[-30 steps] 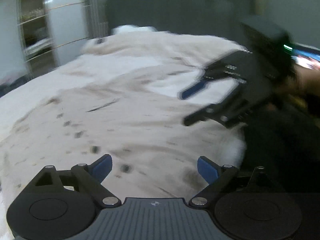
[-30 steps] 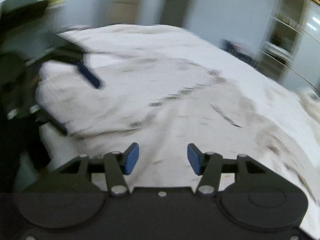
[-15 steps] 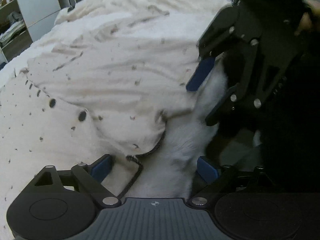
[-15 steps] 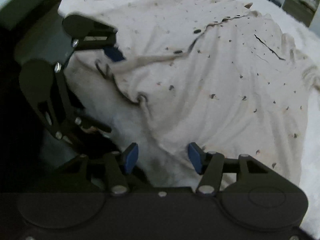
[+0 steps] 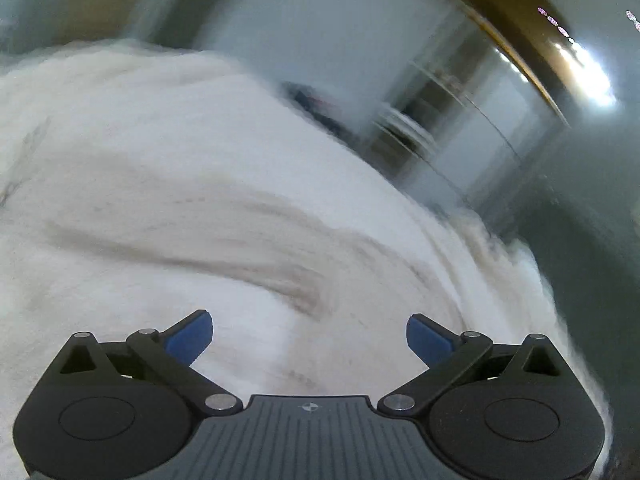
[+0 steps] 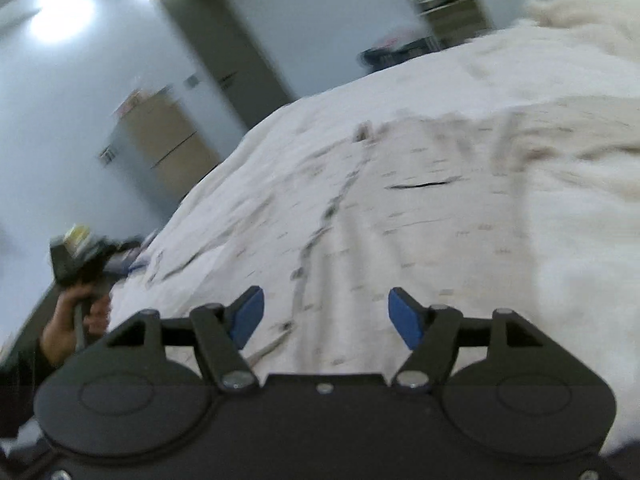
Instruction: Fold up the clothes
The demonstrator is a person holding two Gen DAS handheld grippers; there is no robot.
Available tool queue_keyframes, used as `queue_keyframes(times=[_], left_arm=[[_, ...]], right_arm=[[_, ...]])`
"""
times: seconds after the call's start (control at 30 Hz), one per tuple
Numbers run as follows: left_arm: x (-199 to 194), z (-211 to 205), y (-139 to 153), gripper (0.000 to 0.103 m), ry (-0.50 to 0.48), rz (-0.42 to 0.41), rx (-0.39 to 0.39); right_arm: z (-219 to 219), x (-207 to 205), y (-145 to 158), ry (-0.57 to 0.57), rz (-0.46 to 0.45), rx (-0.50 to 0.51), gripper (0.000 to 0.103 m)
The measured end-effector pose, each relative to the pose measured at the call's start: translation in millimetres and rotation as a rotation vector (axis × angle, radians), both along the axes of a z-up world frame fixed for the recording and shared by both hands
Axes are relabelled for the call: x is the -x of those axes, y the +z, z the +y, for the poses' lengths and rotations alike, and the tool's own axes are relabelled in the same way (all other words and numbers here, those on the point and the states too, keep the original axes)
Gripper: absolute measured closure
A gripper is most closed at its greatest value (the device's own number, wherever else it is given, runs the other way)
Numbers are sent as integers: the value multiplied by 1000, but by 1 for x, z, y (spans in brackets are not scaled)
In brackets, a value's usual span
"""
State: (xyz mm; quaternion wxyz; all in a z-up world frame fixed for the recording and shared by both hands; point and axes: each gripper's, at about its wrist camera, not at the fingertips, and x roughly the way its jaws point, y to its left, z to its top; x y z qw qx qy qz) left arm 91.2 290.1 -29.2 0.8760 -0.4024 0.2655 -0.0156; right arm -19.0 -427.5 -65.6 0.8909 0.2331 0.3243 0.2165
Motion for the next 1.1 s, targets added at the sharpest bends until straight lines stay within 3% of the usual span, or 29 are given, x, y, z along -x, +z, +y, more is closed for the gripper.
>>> queue_keyframes(times=[0.07,0.13,0.27,0.5,0.57,0.6,0.63,0.7,0.8,0.93,1.03,1.1], left_arm=[[-4,35,-28,2,116,49,129],[-9,61,-57,3,243,72,182],[-26,87,-74,3,364,-53,215],[-62,114,-88,5,578,-134,200],[-73,124,-86,38,609,-149,190],[-78,130,-86,73,614,-143,204],[-81,136,-86,99,621,-142,223],[-78,149,-81,99,647,-159,260],[-71,170,-56,99,664,-201,231],[-78,188,-8,99,612,-227,133],[-101,175,31,99,540,-217,-6],[-116,154,46,99,517,-210,-48]], right_arm=[[-4,5,-11,-39,20,-2,36],[-8,18,-18,-49,31,15,36],[2,26,-23,-2,22,70,36],[15,15,-26,-8,58,112,35],[18,11,-30,-11,74,117,35],[19,9,-31,-10,83,125,35],[20,7,-32,-9,92,134,35],[21,6,-34,-9,99,140,35],[21,3,-37,-8,110,136,35],[22,1,-40,10,115,117,35],[21,4,-41,28,105,100,35],[19,6,-40,30,92,85,35]])
